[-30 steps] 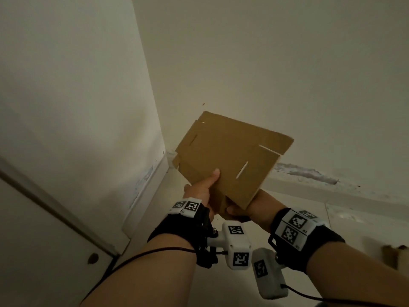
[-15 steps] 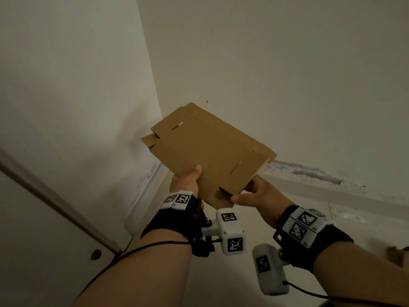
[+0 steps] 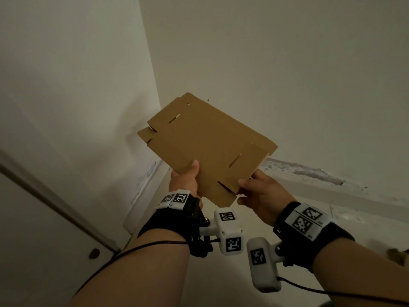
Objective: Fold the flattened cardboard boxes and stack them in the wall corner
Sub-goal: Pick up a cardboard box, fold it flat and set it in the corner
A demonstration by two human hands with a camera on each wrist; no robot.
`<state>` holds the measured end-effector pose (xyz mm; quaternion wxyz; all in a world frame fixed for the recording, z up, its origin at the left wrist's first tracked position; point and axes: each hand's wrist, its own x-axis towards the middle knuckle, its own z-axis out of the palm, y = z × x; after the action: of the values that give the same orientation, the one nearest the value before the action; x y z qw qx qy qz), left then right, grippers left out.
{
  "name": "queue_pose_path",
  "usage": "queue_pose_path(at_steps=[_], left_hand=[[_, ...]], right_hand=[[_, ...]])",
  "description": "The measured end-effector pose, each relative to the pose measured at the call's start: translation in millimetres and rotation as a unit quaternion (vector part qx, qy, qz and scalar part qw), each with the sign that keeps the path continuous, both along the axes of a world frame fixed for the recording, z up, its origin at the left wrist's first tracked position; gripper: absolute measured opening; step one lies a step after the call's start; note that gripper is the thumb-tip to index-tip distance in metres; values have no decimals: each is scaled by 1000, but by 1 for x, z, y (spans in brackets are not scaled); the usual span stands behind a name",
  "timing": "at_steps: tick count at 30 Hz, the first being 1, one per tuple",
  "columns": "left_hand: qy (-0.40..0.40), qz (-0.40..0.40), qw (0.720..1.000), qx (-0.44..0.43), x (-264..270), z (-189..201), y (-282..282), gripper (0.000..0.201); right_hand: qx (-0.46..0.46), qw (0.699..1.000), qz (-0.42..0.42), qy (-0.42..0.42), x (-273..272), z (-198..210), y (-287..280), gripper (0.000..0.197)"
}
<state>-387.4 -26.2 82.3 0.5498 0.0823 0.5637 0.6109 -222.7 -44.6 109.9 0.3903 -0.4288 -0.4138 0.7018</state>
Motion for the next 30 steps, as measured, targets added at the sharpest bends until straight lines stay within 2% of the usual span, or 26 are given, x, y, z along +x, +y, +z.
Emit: queue_pose_path(at_steps=[3, 7, 12, 16, 19, 22, 24, 28, 30], left_hand=[[26, 6, 999, -17, -5, -6, 2, 64], [-12, -18, 1000, 18, -1, -2, 0, 59], [-21, -11, 999, 32, -5, -1, 2, 57], [15, -8, 1000, -1, -21, -9, 14, 83], [27, -14, 999, -31, -29, -13, 21, 89], [-24, 0, 1000, -18, -29, -16, 25, 71], [-67, 16, 997, -31, -31, -19, 28, 66], [-109, 38, 992, -54, -39, -31, 37, 58], [-106, 38, 992, -59, -44, -38, 44, 58]], right_hand=[[-18, 1000, 6, -5, -6, -2, -2, 25], [-48, 998, -37, 4, -9, -6, 4, 18], [-43, 997, -43, -47, -12, -12, 8, 25], [-83, 985, -115, -99, -12, -22, 15, 38], [-78, 978, -148, -123, -17, -31, 21, 43], [-59, 966, -198, -158, -23, -37, 29, 52], [-52, 960, -222, -164, -30, -39, 37, 54], [-112, 967, -211, -85, -42, -41, 49, 48], [-148, 968, -197, -51, -49, -53, 51, 56]])
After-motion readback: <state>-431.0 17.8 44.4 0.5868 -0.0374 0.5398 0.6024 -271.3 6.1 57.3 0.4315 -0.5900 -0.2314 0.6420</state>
